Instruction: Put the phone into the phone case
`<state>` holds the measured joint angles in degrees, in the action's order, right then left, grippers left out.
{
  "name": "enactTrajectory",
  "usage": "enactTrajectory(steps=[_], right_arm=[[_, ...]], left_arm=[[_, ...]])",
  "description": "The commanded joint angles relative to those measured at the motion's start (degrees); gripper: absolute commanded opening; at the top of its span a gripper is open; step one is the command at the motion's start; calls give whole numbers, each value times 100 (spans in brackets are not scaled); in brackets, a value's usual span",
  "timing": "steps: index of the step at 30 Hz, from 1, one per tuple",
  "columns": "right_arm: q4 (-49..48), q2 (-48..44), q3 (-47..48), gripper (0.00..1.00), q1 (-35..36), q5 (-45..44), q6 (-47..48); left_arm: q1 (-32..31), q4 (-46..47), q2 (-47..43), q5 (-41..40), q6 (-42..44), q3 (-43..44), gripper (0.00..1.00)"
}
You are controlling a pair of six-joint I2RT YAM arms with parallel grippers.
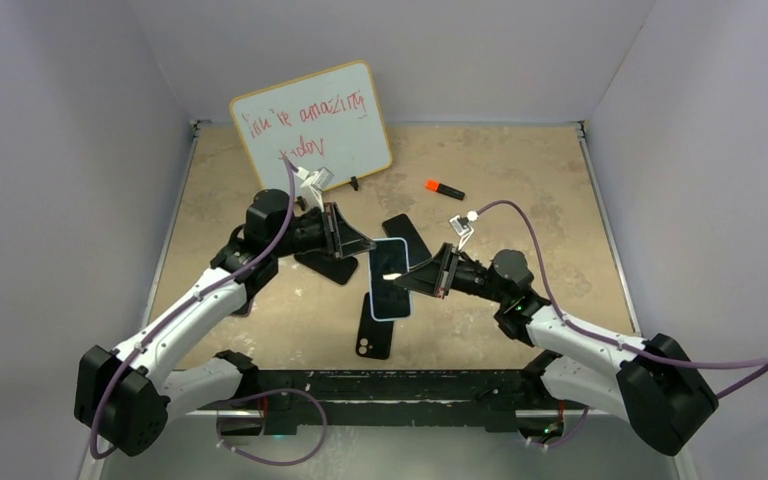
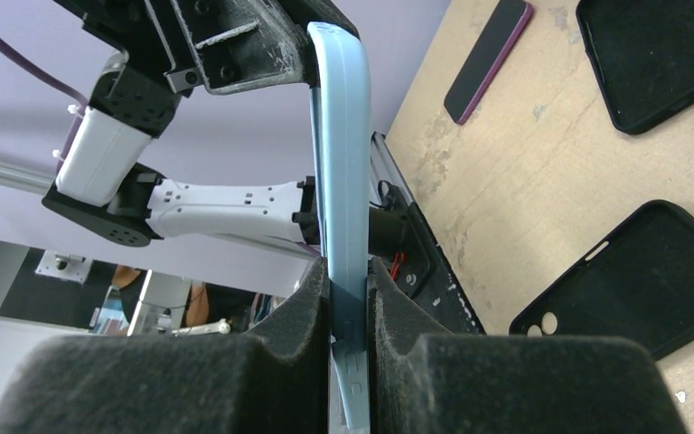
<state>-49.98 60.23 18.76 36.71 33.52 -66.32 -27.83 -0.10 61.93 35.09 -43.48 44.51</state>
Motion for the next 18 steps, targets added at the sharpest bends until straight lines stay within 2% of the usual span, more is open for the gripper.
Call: enactTrajectory(steps=[1, 4, 5, 8, 10, 13, 16, 18], right_arm=[[-150, 25, 380, 0, 13, -92, 116], [-117, -65, 294, 0, 12, -256, 122], [-93, -117, 274, 0, 16, -338, 123], [-56, -266, 219, 0, 12, -611, 79], [-25, -343, 209, 0, 12, -666, 33], [140, -544, 186, 0, 19, -905, -3], [836, -837, 222, 0, -6, -1466, 255], [1293, -909, 360, 0, -16, -1682, 478]], left_arm=[[16, -694, -58, -514, 592, 438, 0], [19, -793, -93, -424, 605, 509, 0], [18, -821, -104, -386, 601, 537, 5], [15, -1109, -218, -429, 698, 632, 35], [19, -1247, -354, -496, 748, 639, 46], [22, -1328, -489, -510, 762, 532, 52], [32, -1392, -509, -503, 801, 440, 55], [22, -1496, -490, -530, 940, 434, 64]])
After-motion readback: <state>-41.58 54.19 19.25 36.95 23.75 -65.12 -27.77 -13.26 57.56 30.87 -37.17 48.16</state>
